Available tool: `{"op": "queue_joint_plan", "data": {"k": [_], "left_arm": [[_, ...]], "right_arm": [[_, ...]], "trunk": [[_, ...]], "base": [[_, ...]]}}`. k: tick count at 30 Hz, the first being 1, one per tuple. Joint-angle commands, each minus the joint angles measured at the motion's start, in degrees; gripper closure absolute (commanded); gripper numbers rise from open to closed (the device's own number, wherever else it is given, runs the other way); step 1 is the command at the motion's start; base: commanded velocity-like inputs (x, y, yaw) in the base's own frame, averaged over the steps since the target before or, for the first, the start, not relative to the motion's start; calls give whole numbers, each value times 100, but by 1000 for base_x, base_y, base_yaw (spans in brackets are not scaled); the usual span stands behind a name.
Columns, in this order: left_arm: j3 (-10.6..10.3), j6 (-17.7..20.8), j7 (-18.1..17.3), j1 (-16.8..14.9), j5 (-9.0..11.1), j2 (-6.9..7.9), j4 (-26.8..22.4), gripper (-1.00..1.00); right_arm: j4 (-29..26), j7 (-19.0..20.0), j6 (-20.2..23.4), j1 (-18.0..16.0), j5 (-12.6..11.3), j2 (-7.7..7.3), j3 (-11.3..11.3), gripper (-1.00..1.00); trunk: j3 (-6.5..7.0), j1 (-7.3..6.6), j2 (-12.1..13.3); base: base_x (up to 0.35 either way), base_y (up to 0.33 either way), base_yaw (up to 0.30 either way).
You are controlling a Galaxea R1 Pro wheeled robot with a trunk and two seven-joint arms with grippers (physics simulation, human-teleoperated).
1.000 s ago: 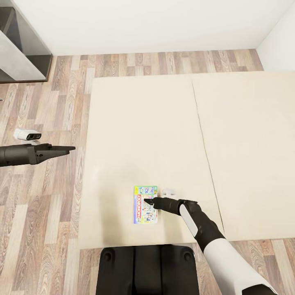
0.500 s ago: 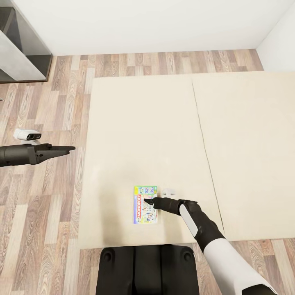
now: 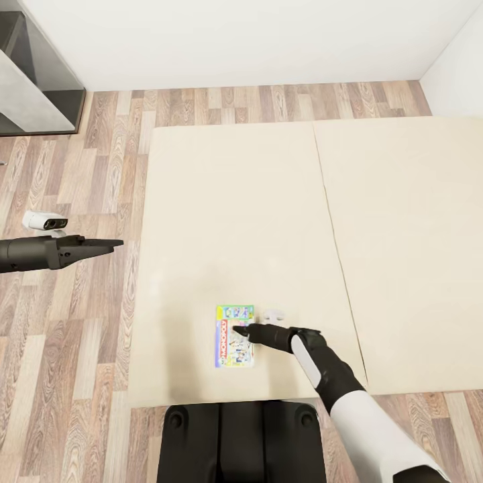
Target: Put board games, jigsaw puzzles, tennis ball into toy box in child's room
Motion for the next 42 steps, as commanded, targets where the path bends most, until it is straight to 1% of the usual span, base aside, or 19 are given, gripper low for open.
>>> {"op": "queue_joint_plan", "data": {"k": [1, 5, 11, 24, 30, 35, 42], "left_arm": [[-1, 61, -22, -1, -2, 3, -1, -100], [-1, 61, -22, -2, -3, 3, -1, -100], [-1, 61, -22, -3, -2, 3, -1, -100], [-1, 61, -22, -5, -1, 3, -1, -100], [-1, 61, -22, -3, -2, 3, 19, -100], [-1, 61, -22, -4, 0, 6, 31, -100], [-1, 61, -22, -4, 5, 8, 33, -100]], "right_arm": [[11, -2, 33, -2, -22, 16, -2, -100], [100, -1, 28, -2, -20, 106, -4, -100], [126, 1, 36, -2, -26, 148, -5, -100], [129, 0, -5, -2, -13, 146, 2, -100], [129, 2, -170, -5, -11, 144, 5, -100], [129, 3, -227, -25, -10, 139, 84, -100], [129, 1, -244, -38, -3, 121, 123, -100]], "trunk": [[-6, 3, -8], [-6, 3, -8], [-6, 3, -8], [-6, 3, -8], [-6, 3, -8], [-6, 3, -8], [-6, 3, -8]], "base": [[0, 0, 0], [0, 0, 0], [0, 0, 0], [0, 0, 0], [0, 0, 0], [0, 0, 0], [0, 0, 0]]}}
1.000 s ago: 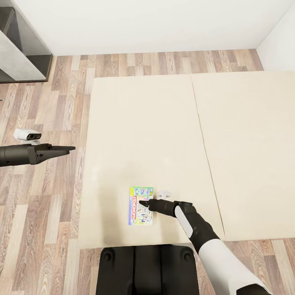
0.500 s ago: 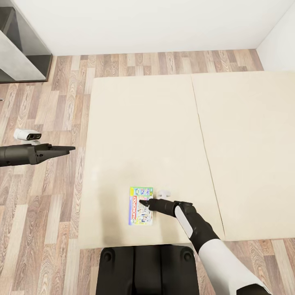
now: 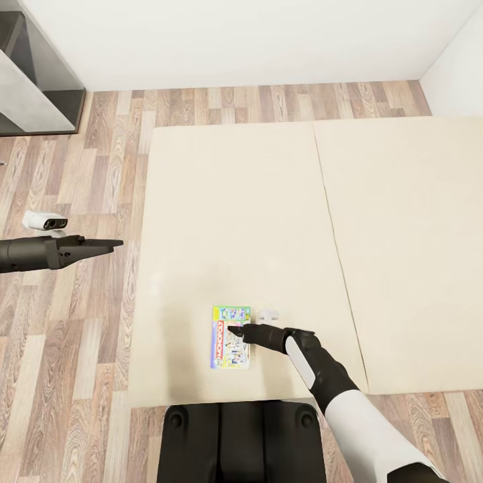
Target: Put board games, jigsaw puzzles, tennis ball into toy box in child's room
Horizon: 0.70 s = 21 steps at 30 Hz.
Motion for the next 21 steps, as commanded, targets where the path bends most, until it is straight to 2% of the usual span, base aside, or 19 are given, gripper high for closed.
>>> {"op": "queue_joint_plan", "data": {"k": [1, 14, 21], "left_arm": [[-2, 61, -22, -2, -1, 2, 0, -100], [-2, 61, -22, -2, -2, 0, 0, -100], [-2, 61, -26, -2, -1, 3, 0, -100]], "right_arm": [[-5, -2, 33, -3, -29, 1, 3, -100], [-5, -4, 29, -6, -28, -39, 18, -100], [-12, -5, 24, -4, -28, -39, 100, -100]], "trunk": [[-6, 3, -8], [-6, 3, -8], [-6, 3, -8]], "base": [[0, 0, 0], [0, 0, 0], [0, 0, 0]]}}
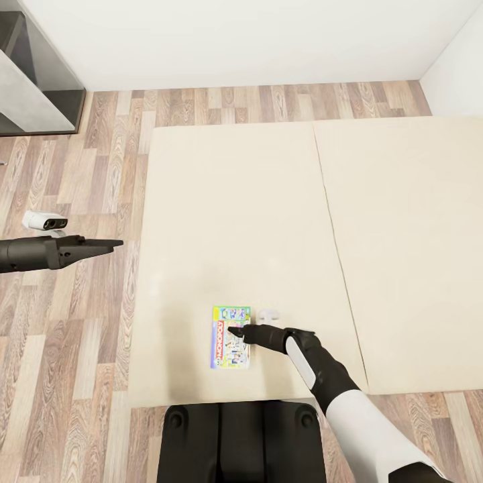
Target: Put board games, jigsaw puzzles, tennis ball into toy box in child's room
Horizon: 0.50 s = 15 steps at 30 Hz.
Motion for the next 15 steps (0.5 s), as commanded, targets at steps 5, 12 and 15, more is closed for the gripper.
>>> {"op": "queue_joint_plan", "data": {"k": [5, 12, 15], "left_arm": [[-1, 61, -25, 0, -2, 6, 0, -100], [-1, 61, -26, 1, -2, 4, 0, -100], [-1, 61, -26, 2, -2, 0, -1, -100]], "right_arm": [[-12, -3, 33, -3, -36, -4, 37, -100], [-15, -6, 29, -3, -31, -12, 44, -100], [-21, -11, 23, 0, -30, -16, 45, -100]], "trunk": [[-6, 3, -8], [-6, 3, -8], [-6, 3, -8]], "base": [[0, 0, 0], [0, 0, 0], [0, 0, 0]]}}
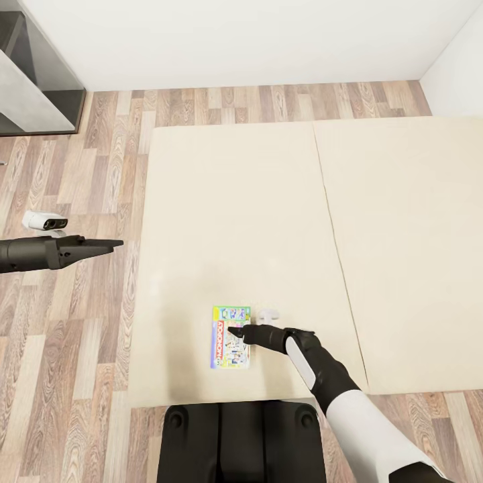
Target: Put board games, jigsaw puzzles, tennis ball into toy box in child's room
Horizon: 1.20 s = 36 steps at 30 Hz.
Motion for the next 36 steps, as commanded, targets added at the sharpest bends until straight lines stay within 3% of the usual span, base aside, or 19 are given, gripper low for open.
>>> {"op": "queue_joint_plan", "data": {"k": [1, 9, 36], "left_arm": [[-2, 61, -22, -3, -2, 2, -1, -100], [-2, 61, -22, -3, -2, 1, 1, -100], [-2, 61, -22, -1, -2, 4, 1, -100]], "right_arm": [[1, -7, 24, -1, -30, -4, 1, -100], [10, -123, -226, -6, -36, -18, 1, -100], [11, -206, -273, 0, -34, -6, 6, -100]], "trunk": [[-6, 3, -8], [-6, 3, -8], [-6, 3, -8]], "base": [[0, 0, 0], [0, 0, 0], [0, 7, 0]]}}
